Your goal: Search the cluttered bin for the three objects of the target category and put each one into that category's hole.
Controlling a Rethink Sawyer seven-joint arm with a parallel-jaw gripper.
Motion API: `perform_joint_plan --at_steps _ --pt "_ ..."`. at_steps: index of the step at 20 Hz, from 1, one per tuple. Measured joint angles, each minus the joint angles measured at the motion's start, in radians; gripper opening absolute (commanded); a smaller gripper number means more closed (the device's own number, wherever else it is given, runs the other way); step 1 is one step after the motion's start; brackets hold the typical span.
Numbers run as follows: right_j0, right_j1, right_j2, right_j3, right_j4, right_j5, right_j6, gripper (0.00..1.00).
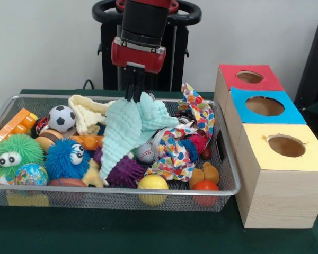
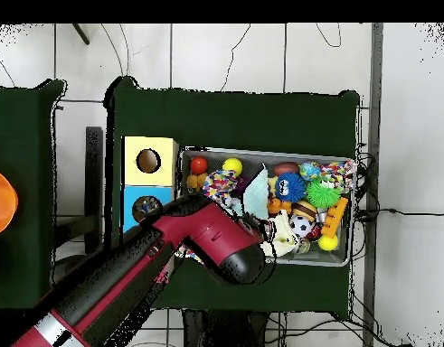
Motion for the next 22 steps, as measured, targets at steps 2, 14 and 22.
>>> perform_joint_plan --at_steps 2,14,22 --pt "-0.001 -0.002 0.001 0.0 0.0 -0.005 0.0 0.0" --pt "-0.001 -0.006 0.001 0.0 -0.005 -0.012 0.0 1.0" --pt "-0.001 -0.006 0.001 0.0 -0.008 -0.012 0.0 1.0"
